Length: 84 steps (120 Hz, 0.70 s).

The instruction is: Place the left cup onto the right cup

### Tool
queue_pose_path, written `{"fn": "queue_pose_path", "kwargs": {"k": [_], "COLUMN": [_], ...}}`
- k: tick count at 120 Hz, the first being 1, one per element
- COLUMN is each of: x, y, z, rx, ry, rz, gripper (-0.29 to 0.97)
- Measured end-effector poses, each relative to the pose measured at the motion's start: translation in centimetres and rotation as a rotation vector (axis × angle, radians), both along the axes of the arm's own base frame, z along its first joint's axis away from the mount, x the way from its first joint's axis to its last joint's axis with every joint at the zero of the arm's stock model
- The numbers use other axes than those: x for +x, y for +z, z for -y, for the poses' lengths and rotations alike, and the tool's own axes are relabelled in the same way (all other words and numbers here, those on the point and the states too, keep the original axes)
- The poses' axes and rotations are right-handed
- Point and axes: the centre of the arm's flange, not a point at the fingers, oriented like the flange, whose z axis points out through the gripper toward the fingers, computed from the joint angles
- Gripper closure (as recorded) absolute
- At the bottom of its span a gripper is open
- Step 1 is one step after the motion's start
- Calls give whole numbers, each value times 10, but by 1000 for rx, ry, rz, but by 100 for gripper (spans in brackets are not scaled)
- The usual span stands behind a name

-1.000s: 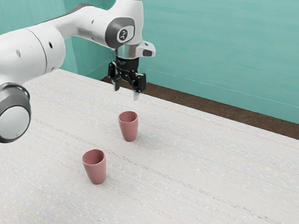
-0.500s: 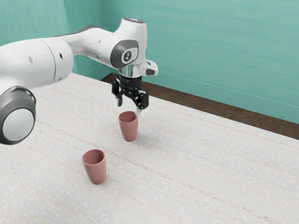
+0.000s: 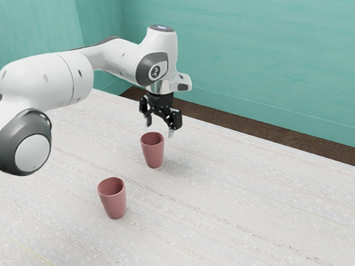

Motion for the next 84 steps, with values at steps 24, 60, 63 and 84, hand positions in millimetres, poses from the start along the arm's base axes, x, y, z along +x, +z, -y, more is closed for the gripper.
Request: {"fn": "queue_pose_path", "kwargs": {"k": [24,60,63,84], "x": [1,-6,-7,-11], "y": [-20,-50,-53,-71], "z": [7,3,3,4], "rx": [-1,-7,-8,-15], "ry": [-9,-2,-2,0], "rz": [-15,-50,-54,-63], "gripper": [0,0,0,0]}}
